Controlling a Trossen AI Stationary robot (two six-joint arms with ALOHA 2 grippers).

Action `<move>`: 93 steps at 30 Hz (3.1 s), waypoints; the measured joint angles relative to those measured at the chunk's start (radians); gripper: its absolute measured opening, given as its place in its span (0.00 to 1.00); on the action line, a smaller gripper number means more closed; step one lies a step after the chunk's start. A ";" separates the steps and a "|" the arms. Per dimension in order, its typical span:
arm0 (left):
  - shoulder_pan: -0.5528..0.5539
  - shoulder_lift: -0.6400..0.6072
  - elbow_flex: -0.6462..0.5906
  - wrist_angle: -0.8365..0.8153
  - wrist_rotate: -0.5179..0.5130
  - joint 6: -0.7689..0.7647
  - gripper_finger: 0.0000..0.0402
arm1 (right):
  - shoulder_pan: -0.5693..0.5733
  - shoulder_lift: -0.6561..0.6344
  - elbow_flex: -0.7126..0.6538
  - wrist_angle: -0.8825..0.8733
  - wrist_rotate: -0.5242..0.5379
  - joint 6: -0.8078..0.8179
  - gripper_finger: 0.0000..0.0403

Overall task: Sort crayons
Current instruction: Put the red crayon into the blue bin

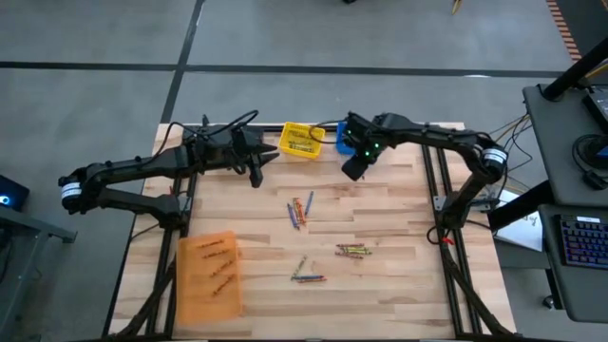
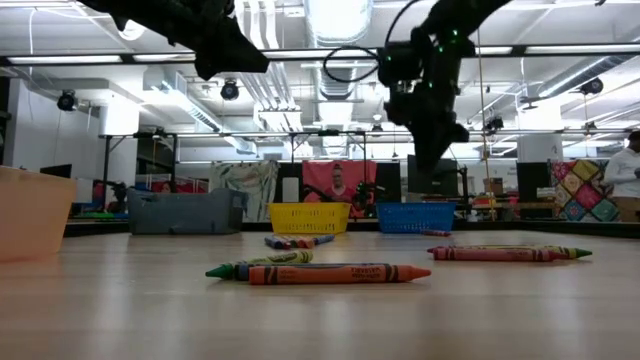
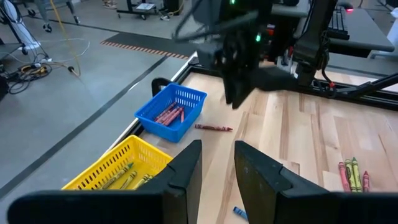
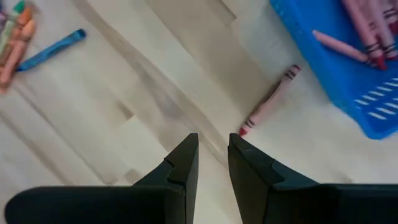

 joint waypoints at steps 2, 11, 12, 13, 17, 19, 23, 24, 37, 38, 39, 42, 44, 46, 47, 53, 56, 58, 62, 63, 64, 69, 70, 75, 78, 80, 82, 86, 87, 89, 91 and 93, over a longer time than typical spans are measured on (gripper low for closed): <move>0.000 0.000 0.000 0.005 0.000 0.000 0.19 | 0.000 0.007 -0.036 0.045 0.001 0.019 0.19; 0.000 0.000 0.000 0.004 0.000 0.000 0.19 | -0.001 0.049 -0.111 0.067 0.152 0.103 0.19; 0.000 0.000 0.000 0.004 0.000 0.000 0.19 | -0.002 0.054 -0.119 0.068 0.160 0.108 0.19; 0.000 0.000 0.000 0.004 0.000 0.000 0.19 | -0.003 0.059 -0.127 0.075 0.161 0.110 0.19; 0.000 0.000 0.000 0.004 0.000 0.000 0.19 | -0.002 0.066 -0.171 0.153 0.159 0.122 0.19; 0.000 0.000 0.000 0.004 0.000 0.000 0.19 | -0.002 0.066 -0.191 0.190 0.158 0.126 0.19; 0.000 0.000 0.000 0.004 0.001 0.000 0.19 | -0.004 0.066 -0.222 0.254 0.159 0.145 0.19; 0.000 0.000 0.000 0.004 0.000 0.000 0.19 | -0.004 0.066 -0.228 0.268 0.159 0.147 0.19; 0.000 0.000 0.000 0.004 0.000 0.000 0.19 | -0.005 0.092 -0.249 0.310 0.212 0.173 0.19; 0.000 0.000 0.000 0.004 0.000 0.000 0.19 | -0.005 0.100 -0.249 0.311 0.212 0.173 0.19; 0.000 0.000 0.000 0.004 0.000 0.000 0.19 | -0.005 0.108 -0.250 0.312 0.212 0.173 0.19; 0.000 0.000 0.000 0.003 0.000 0.000 0.19 | -0.005 0.133 -0.251 0.319 0.212 0.173 0.19; 0.000 0.000 0.000 0.003 0.000 0.000 0.19 | -0.005 0.148 -0.251 0.325 0.211 0.173 0.19; 0.000 0.000 0.000 0.003 0.000 0.000 0.19 | -0.005 0.159 -0.250 0.328 0.211 0.171 0.19; 0.000 0.000 0.000 0.003 0.000 0.000 0.19 | -0.004 0.164 -0.248 0.329 0.212 0.167 0.19; -0.001 0.000 0.000 0.002 0.000 0.000 0.19 | -0.004 0.180 -0.248 0.330 0.211 0.162 0.19; 0.000 0.000 0.000 0.003 0.000 0.000 0.19 | -0.004 0.180 -0.248 0.331 0.205 0.162 0.16; 0.000 0.000 0.000 0.003 0.000 0.000 0.19 | -0.004 0.179 -0.248 0.332 0.201 0.162 0.13; 0.000 0.000 0.000 0.003 0.000 0.000 0.19 | -0.004 0.177 -0.248 0.332 0.198 0.160 0.05; 0.000 0.000 0.000 0.003 0.000 0.000 0.19 | -0.004 0.175 -0.249 0.332 0.198 0.154 0.04; 0.000 0.000 0.000 0.003 0.000 0.000 0.19 | -0.004 0.173 -0.249 0.331 0.198 0.150 0.03; 0.000 0.000 0.000 0.003 0.000 0.000 0.19 | -0.004 0.144 -0.251 0.324 0.188 0.125 0.03; 0.000 0.000 0.000 0.003 0.000 0.000 0.19 | -0.004 0.137 -0.251 0.321 0.179 0.120 0.02; 0.000 0.000 0.000 0.003 0.000 0.000 0.19 | 0.016 0.086 -0.228 0.325 0.155 0.092 0.02; 0.000 0.000 0.000 0.003 0.000 0.000 0.19 | 0.038 0.077 -0.206 0.320 0.114 0.056 0.02; -0.001 0.000 0.000 0.003 0.000 0.000 0.19 | 0.053 0.074 -0.179 0.321 0.100 0.037 0.02; 0.000 0.000 0.000 0.004 0.000 0.000 0.19 | 0.065 0.071 -0.144 0.323 0.098 0.014 0.02; 0.000 0.000 0.000 0.004 0.000 0.000 0.19 | 0.070 0.071 -0.065 0.319 0.102 -0.044 0.02; 0.000 0.000 0.000 0.004 0.000 0.000 0.19 | 0.070 0.071 -0.043 0.316 0.104 -0.067 0.02; -0.001 0.000 0.000 0.004 0.000 0.000 0.19 | 0.066 0.071 0.002 0.289 0.106 -0.123 0.02; 0.000 0.000 0.000 0.004 0.000 0.000 0.19 | 0.055 0.075 0.051 0.240 0.126 -0.179 0.02; 0.000 0.000 0.000 0.004 0.000 0.000 0.19 | 0.041 0.080 0.091 0.198 0.186 -0.230 0.02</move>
